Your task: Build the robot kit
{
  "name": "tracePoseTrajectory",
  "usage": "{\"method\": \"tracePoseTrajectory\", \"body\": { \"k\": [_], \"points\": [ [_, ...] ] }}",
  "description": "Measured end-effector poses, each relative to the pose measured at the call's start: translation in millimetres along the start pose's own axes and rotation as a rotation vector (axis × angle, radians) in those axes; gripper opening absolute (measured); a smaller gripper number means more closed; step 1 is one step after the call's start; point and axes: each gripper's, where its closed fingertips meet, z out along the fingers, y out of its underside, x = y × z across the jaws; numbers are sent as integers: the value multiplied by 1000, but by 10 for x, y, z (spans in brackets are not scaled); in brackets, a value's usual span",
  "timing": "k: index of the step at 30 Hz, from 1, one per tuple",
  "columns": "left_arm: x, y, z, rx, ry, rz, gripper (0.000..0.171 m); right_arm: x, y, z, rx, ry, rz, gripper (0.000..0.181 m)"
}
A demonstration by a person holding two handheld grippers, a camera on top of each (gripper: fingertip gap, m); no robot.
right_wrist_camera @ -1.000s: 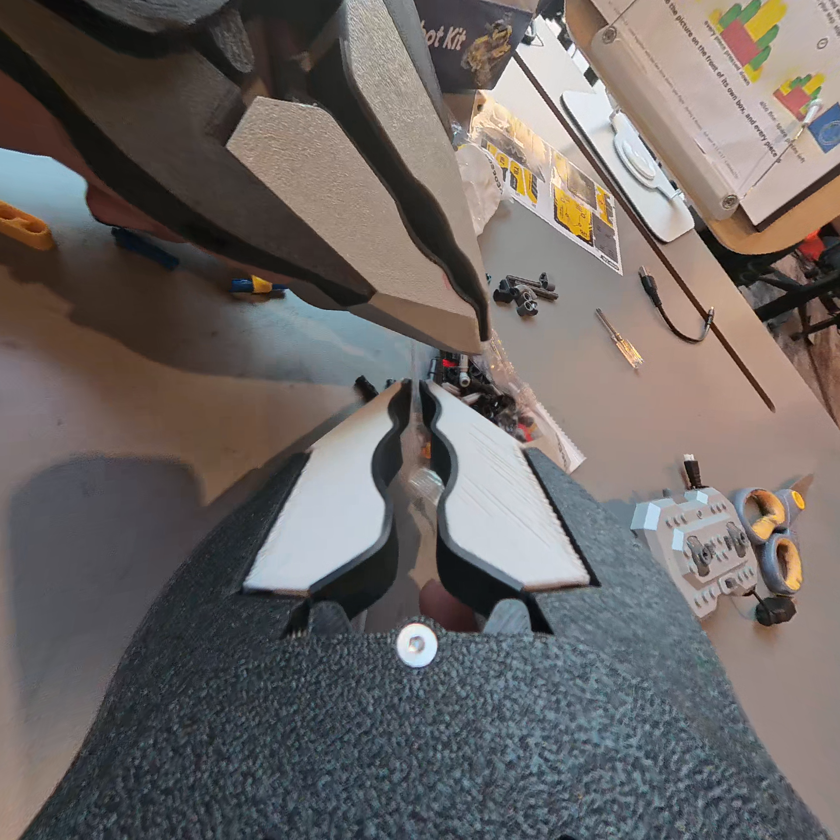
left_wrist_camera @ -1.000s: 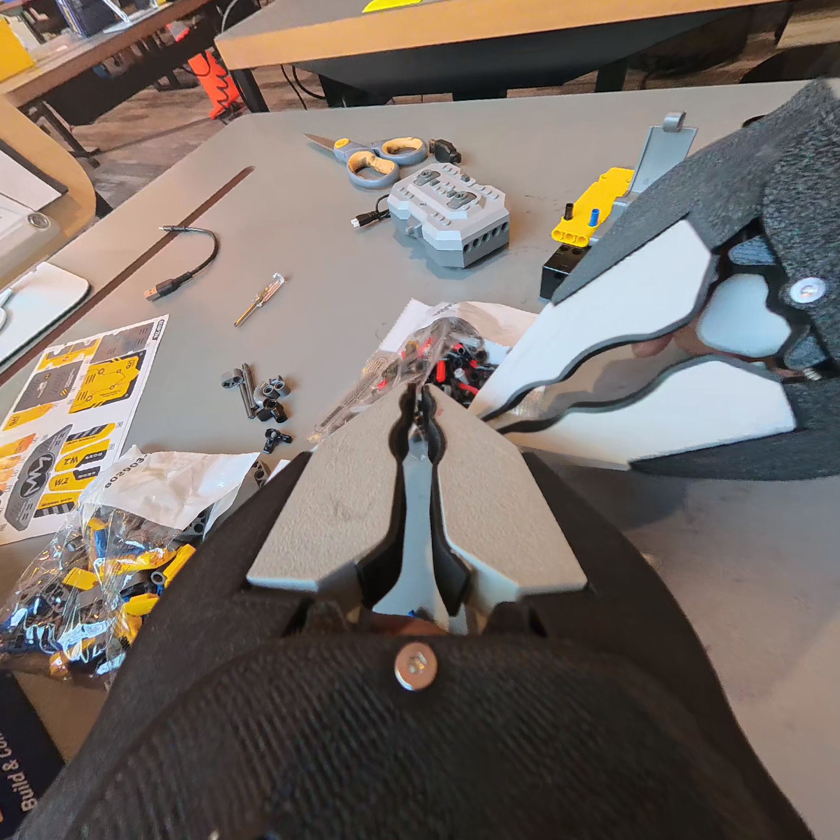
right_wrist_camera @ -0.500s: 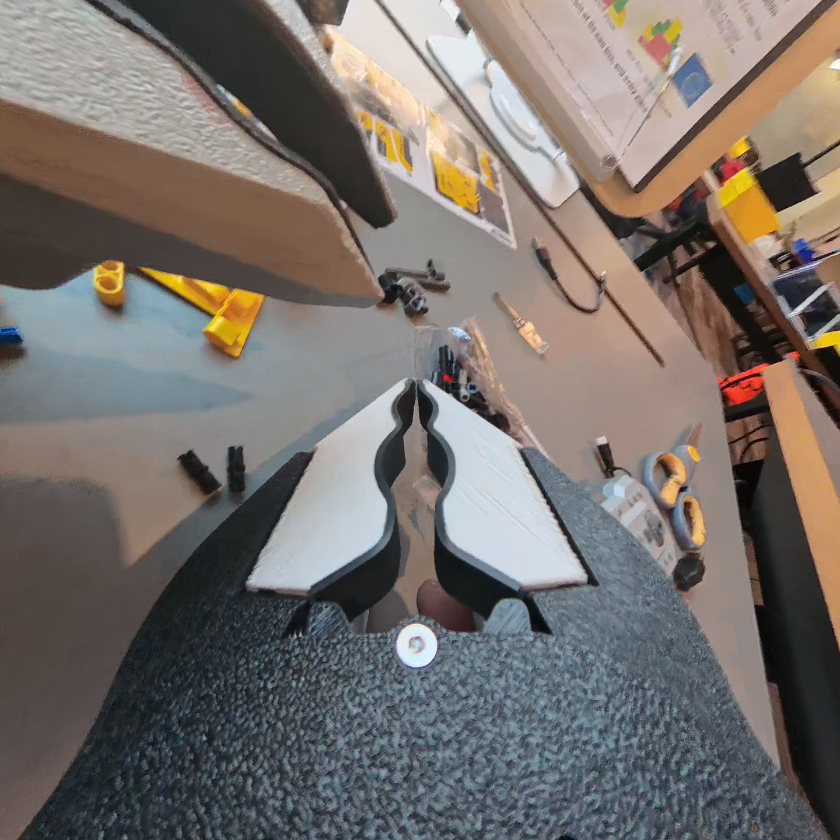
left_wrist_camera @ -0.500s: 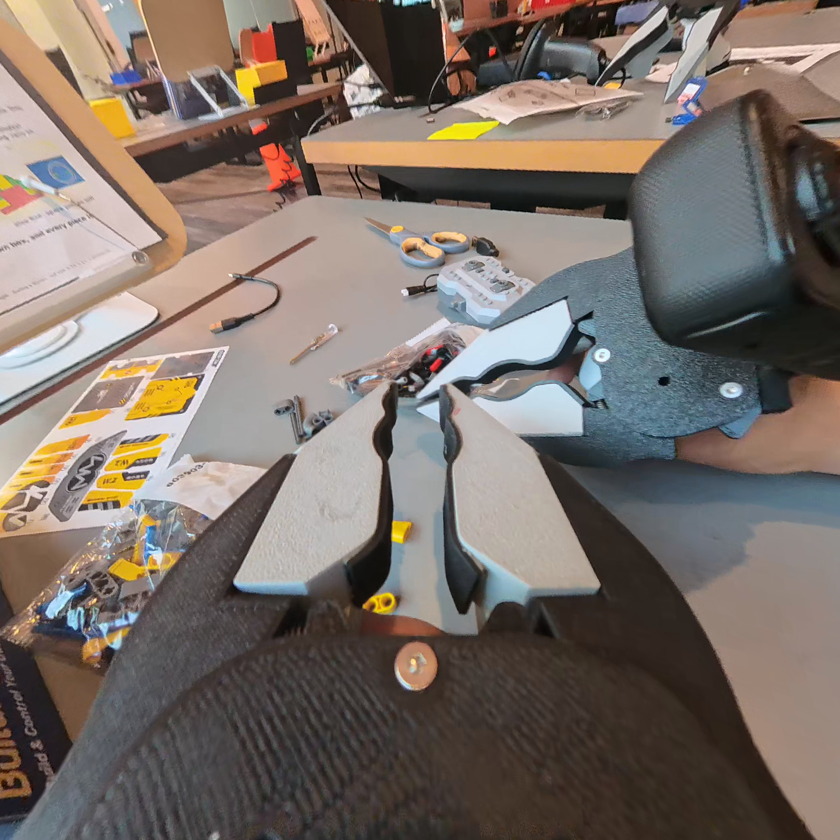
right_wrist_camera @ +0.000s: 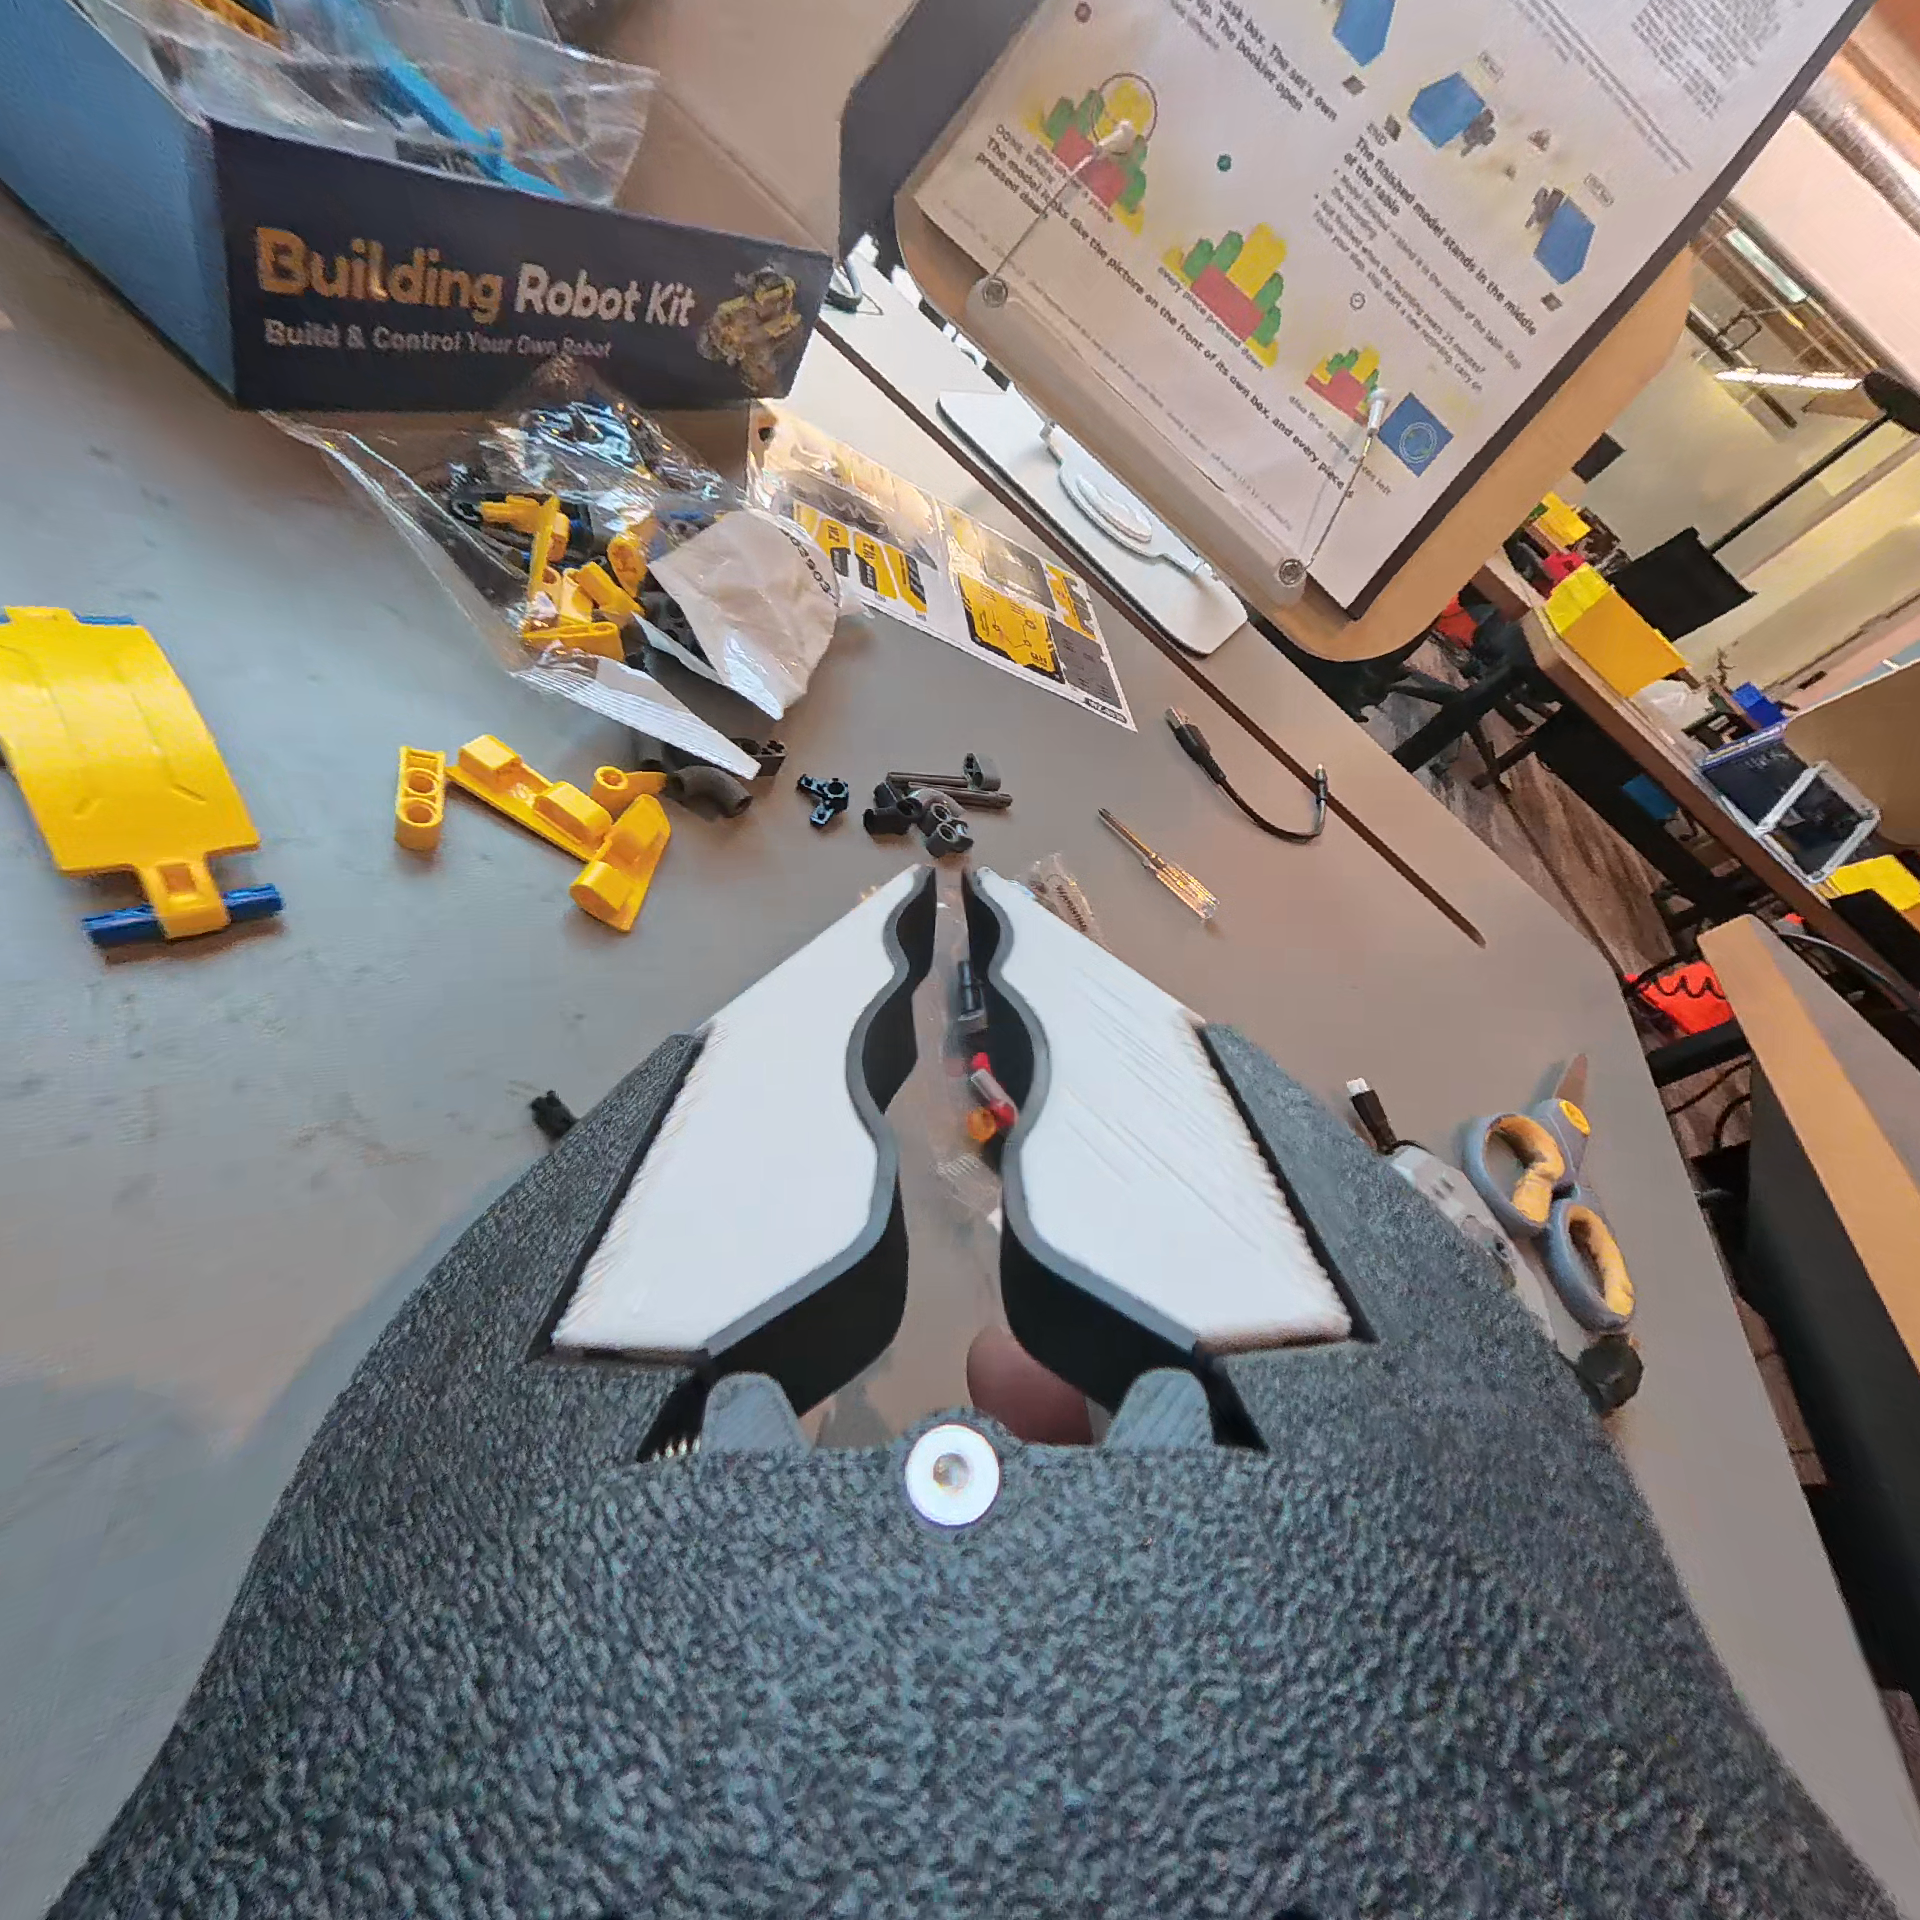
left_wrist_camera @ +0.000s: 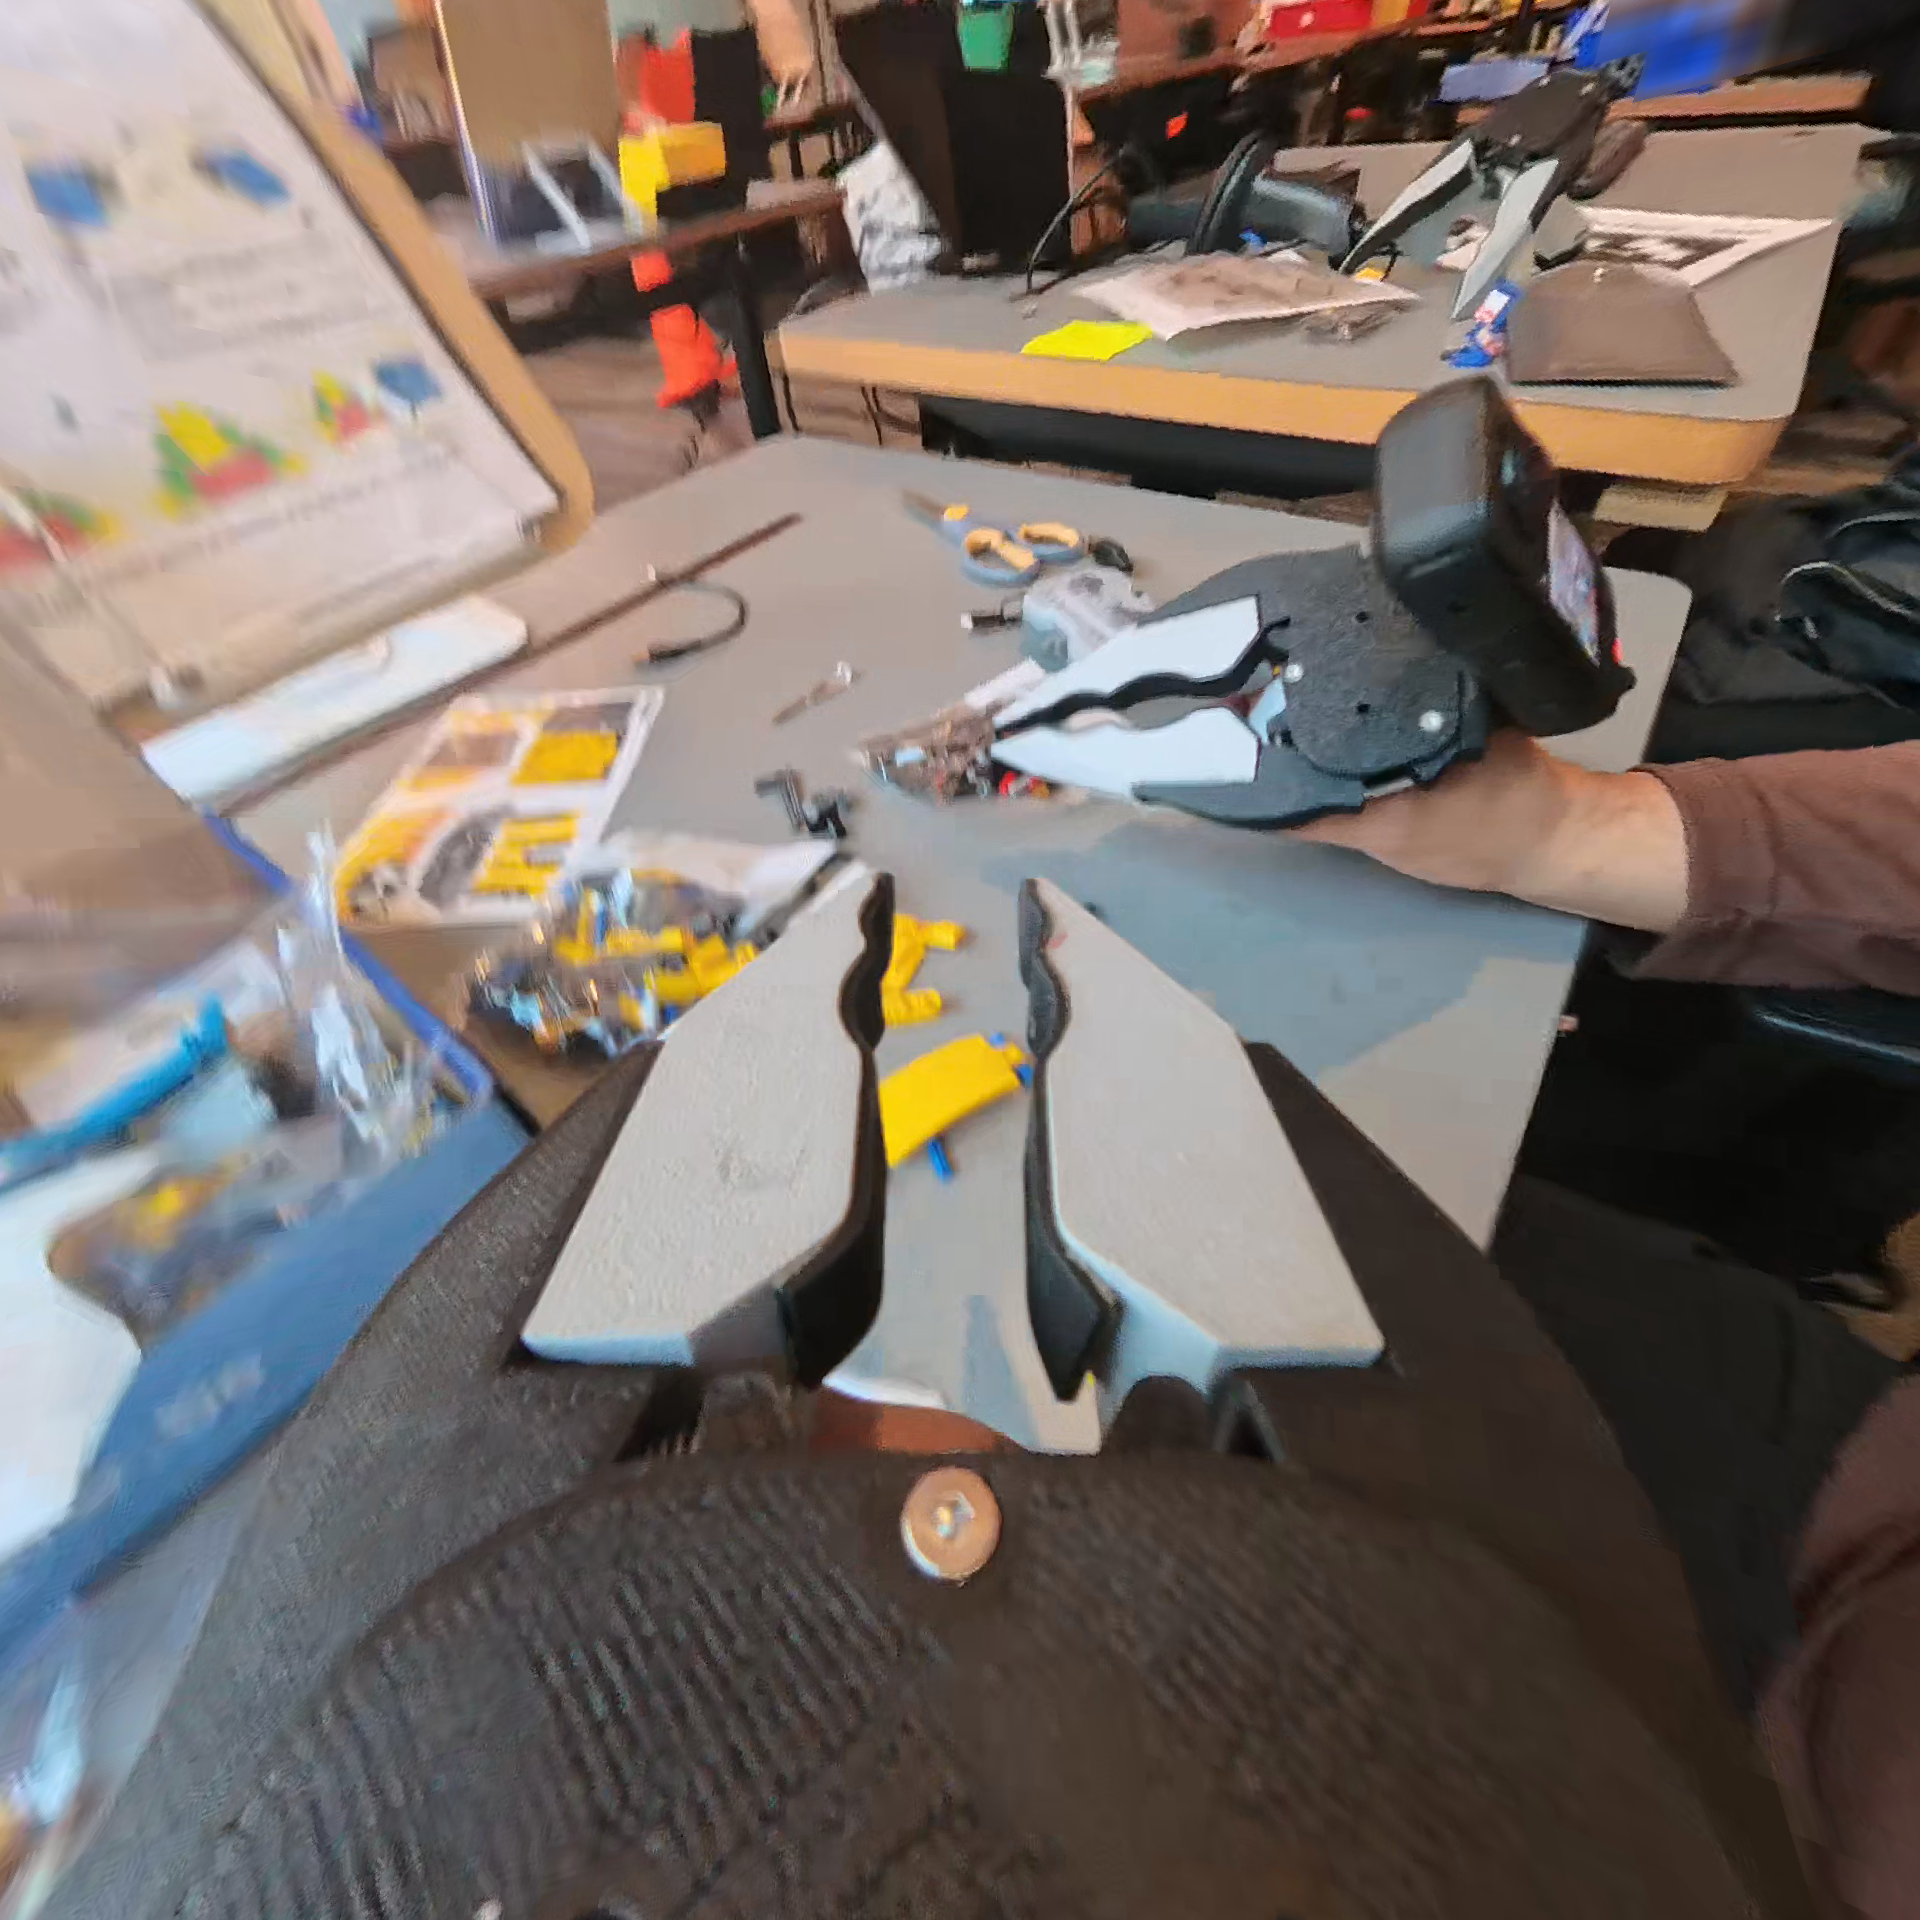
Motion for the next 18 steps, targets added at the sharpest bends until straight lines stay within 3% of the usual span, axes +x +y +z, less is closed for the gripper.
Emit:
{"method": "tracePoseTrajectory", "body": {
  "k": [3, 9, 12, 16, 18],
  "points": [
    [71, 300, -205, -108, 35, -120, 28, -104, -48, -77, -2, -60, 90, 11],
    [181, 984, -475, -218, -45, -154, 32, -380, 26, -248, -95, -249, 265, 22],
    [325, 1164, -500, -209, -27, -209, 32, -489, 106, -289, -154, -347, 336, 23],
    [406, 1331, -440, -204, -52, -139, 30, -576, 90, -328, -152, -409, 338, 20],
    [473, 1284, -423, -164, -24, -113, 25, -642, 90, -340, -160, -428, 311, 20]
  ]
}}
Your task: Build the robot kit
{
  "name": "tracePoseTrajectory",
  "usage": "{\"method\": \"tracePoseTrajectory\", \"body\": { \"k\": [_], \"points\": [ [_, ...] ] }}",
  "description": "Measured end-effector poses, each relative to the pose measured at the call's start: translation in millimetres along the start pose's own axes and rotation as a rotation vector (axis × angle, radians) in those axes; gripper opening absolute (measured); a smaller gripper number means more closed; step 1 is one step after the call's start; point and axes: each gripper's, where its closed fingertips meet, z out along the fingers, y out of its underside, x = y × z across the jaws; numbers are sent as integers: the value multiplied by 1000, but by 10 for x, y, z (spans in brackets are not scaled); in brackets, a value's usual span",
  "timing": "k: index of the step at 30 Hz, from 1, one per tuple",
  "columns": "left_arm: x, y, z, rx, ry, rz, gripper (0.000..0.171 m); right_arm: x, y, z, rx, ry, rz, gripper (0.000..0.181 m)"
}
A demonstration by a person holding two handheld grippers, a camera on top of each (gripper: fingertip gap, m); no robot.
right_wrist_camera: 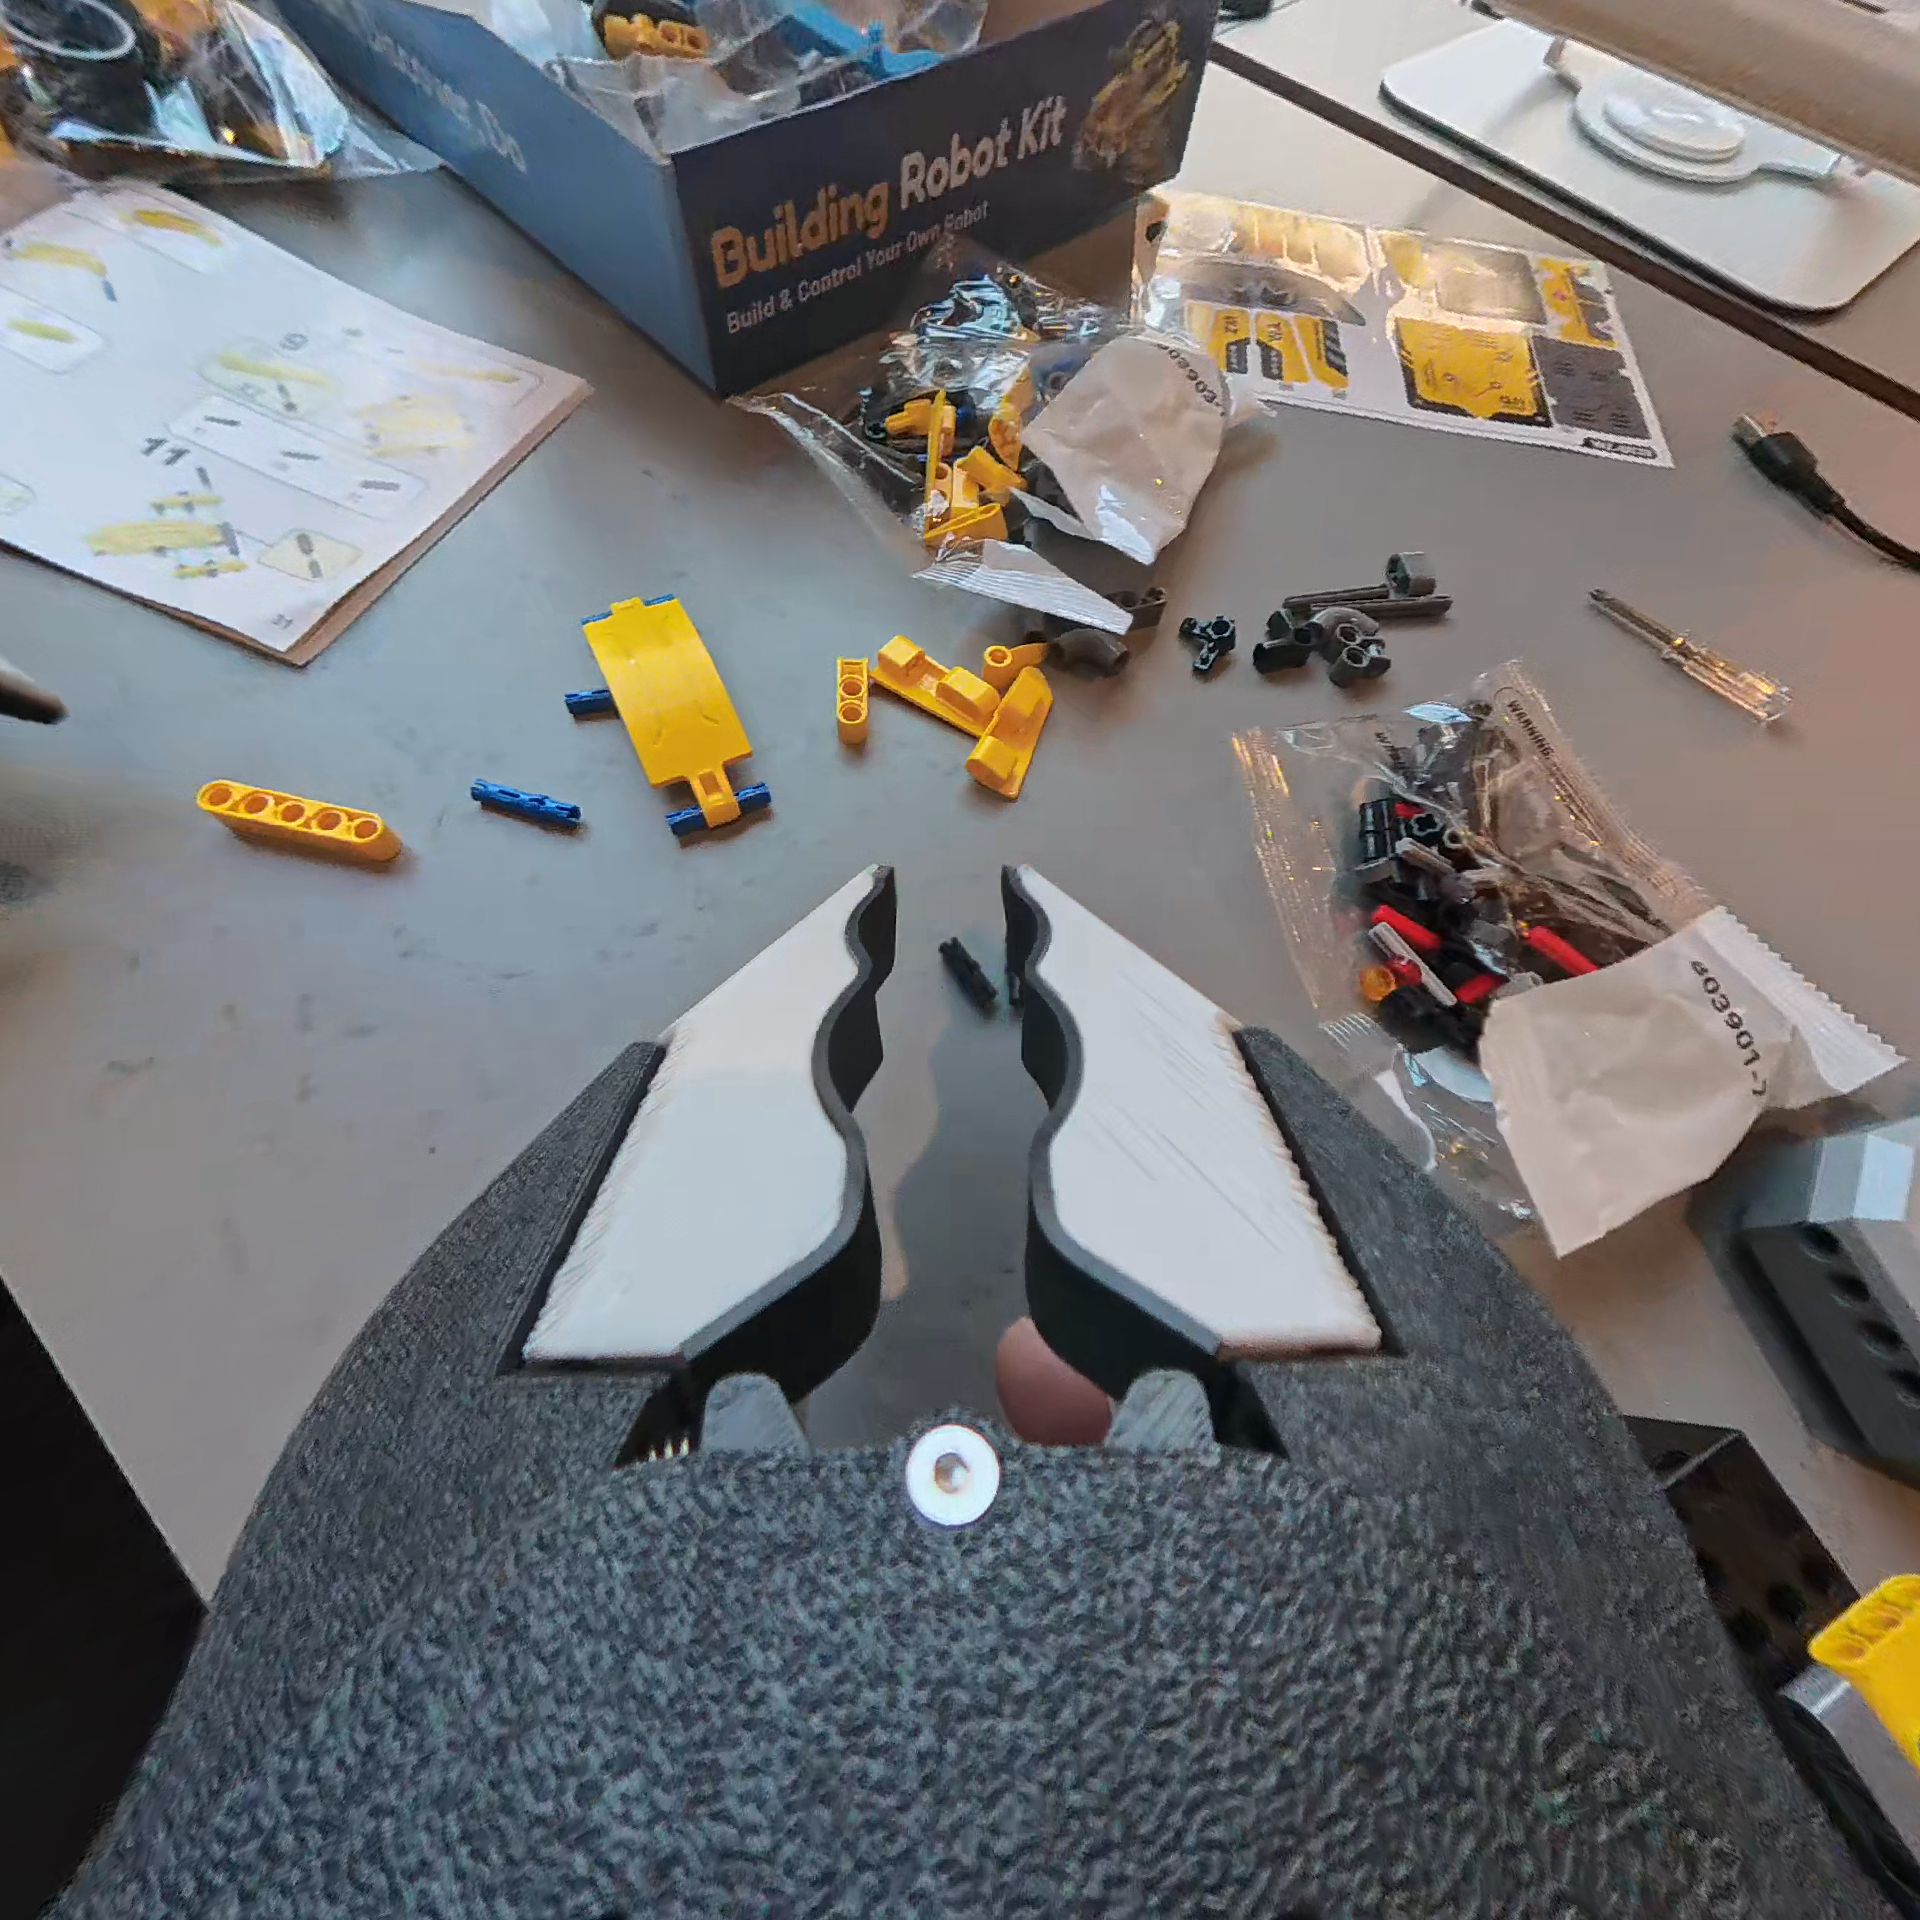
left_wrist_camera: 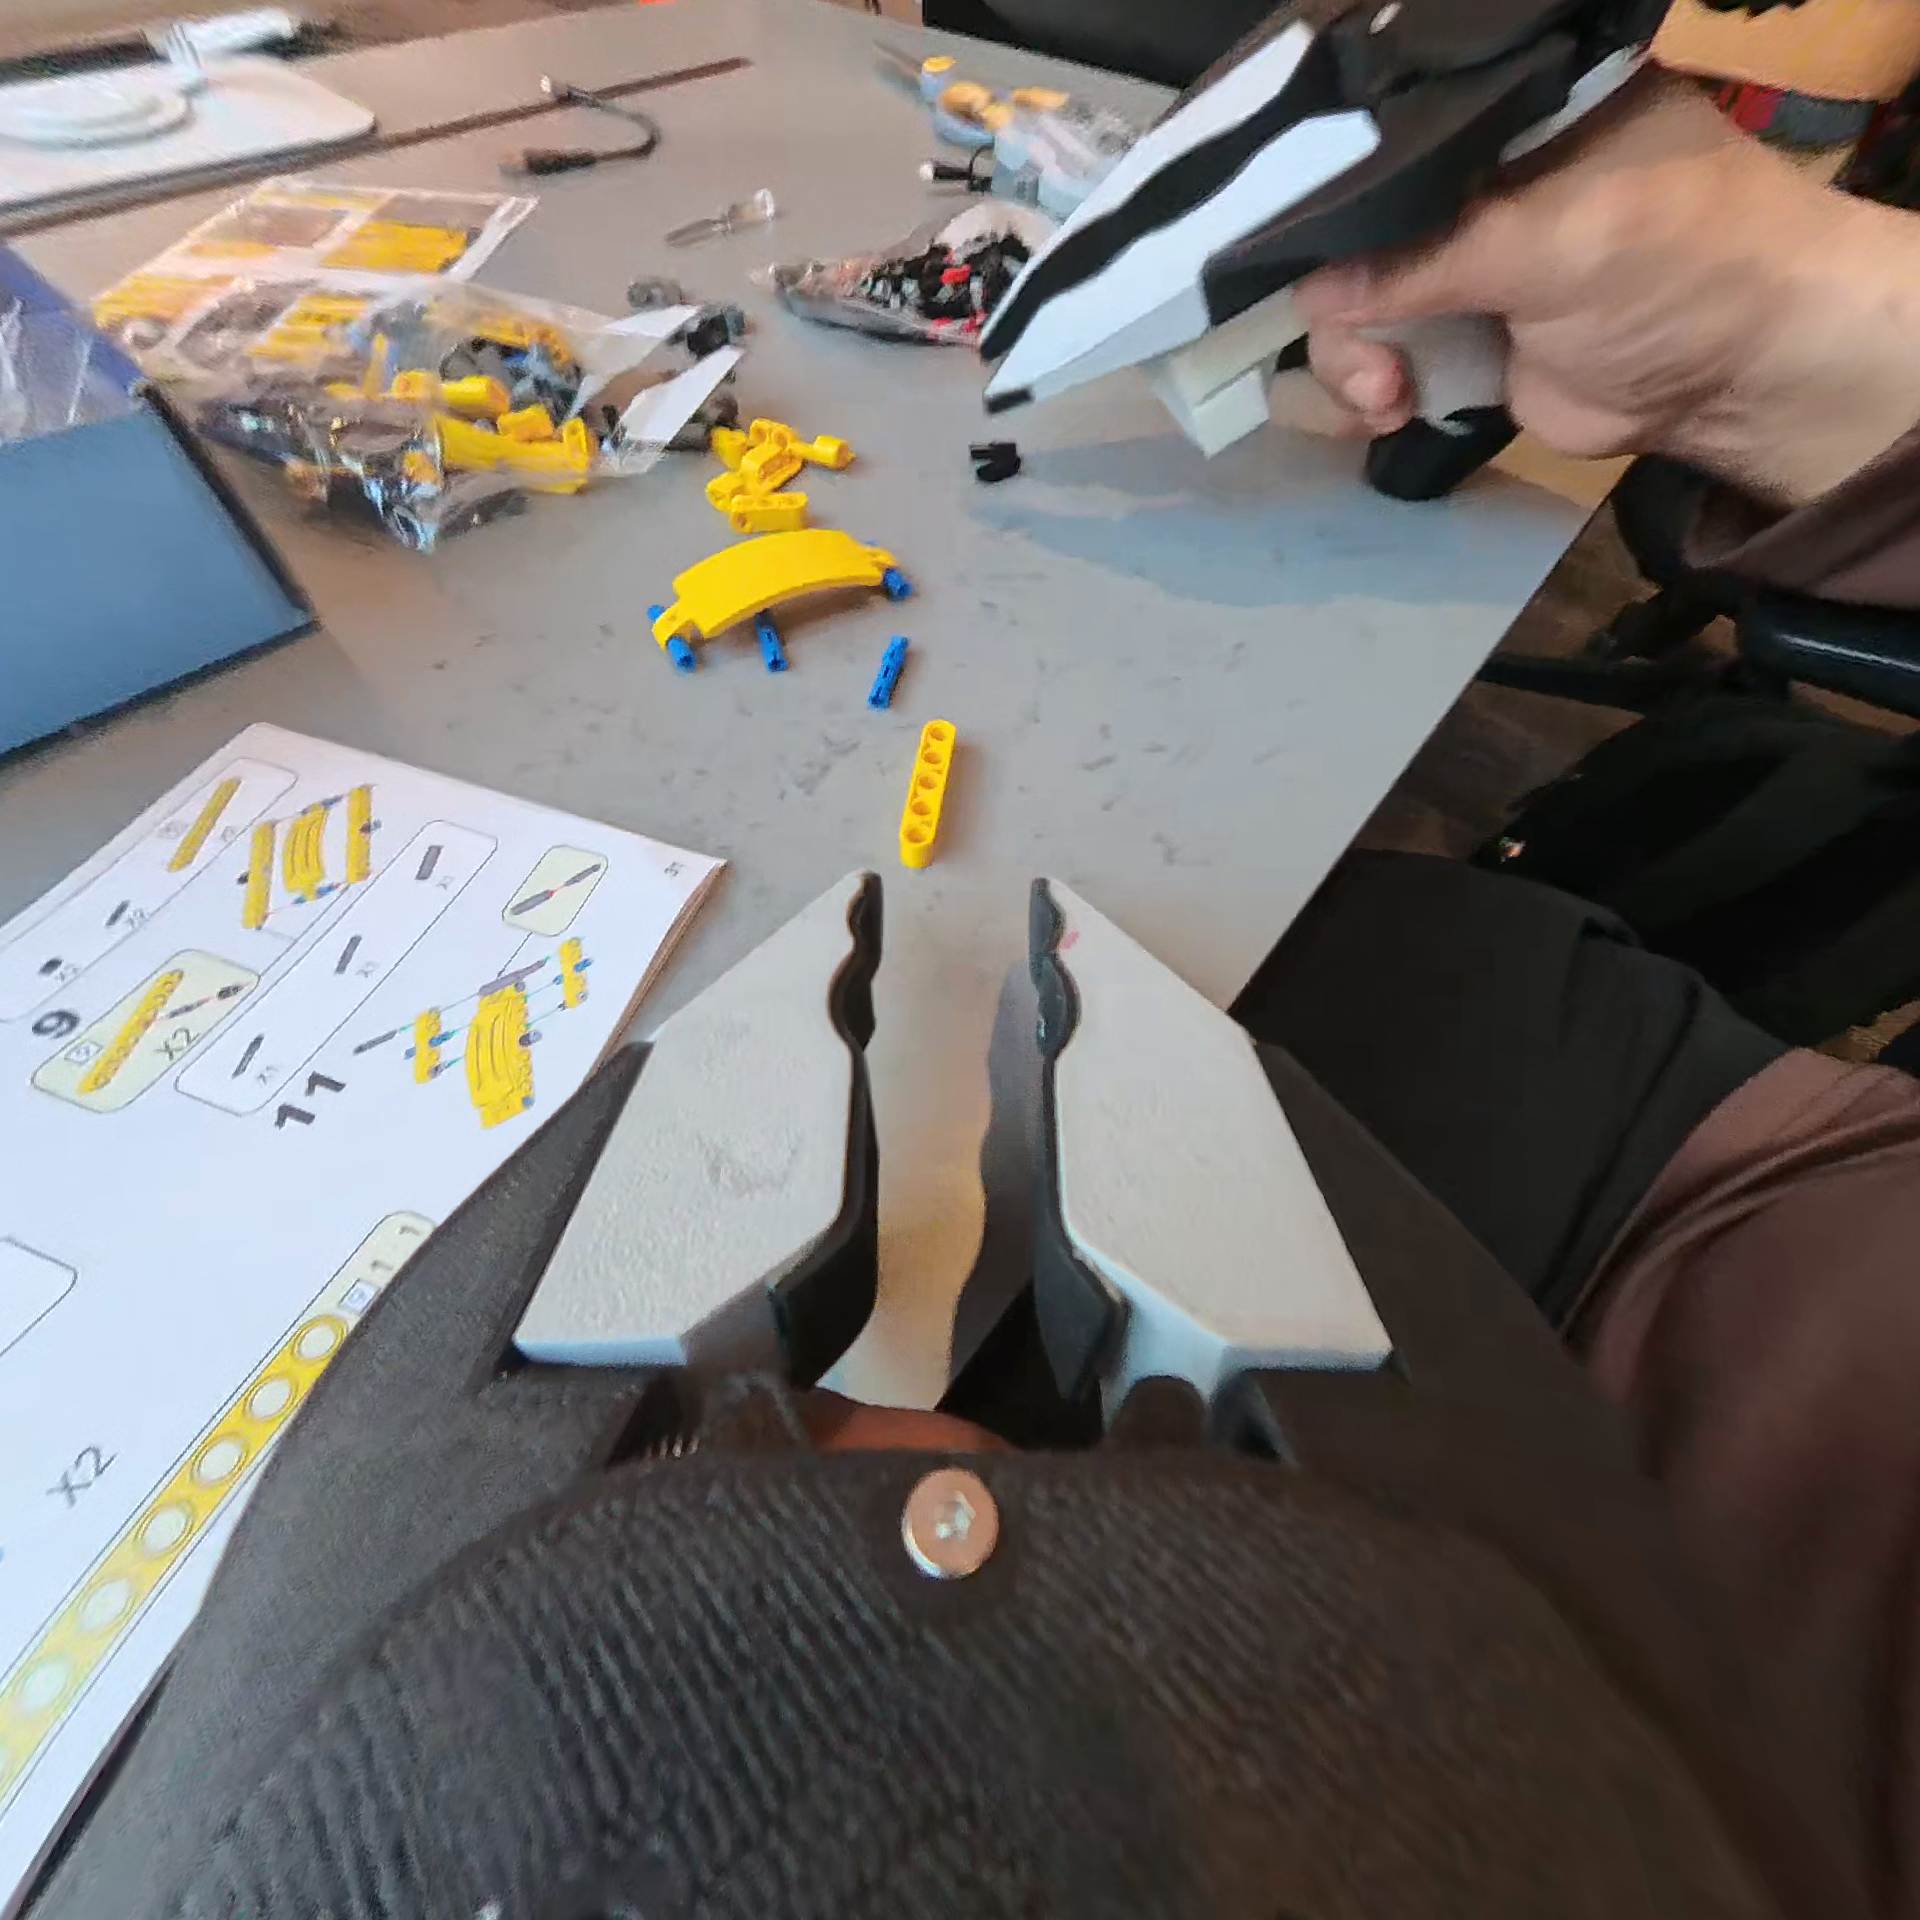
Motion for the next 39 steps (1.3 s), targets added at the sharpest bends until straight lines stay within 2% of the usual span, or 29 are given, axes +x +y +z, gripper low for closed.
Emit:
{"method": "tracePoseTrajectory", "body": {
  "k": [5, 10, 18, 26, 33, 39],
  "points": [
    [152, -75, -30, 124, 98, -19, 22, -174, 28, 49, -29, -56, -99, 21],
    [310, -74, -47, 182, 129, 122, 25, -314, -28, 51, 2, -138, -139, 21],
    [388, -65, -74, 222, 140, 199, 27, -388, -140, 161, 25, -164, -166, 19],
    [372, -76, -86, 242, 125, 197, 26, -440, -233, 263, 42, -191, -187, 19],
    [465, -152, -162, 301, 155, 196, 26, -386, -305, 237, 88, -187, -161, 19],
    [474, -116, -155, 293, 144, 237, 27, -345, -305, 269, 73, -206, -121, 24]
  ]
}}
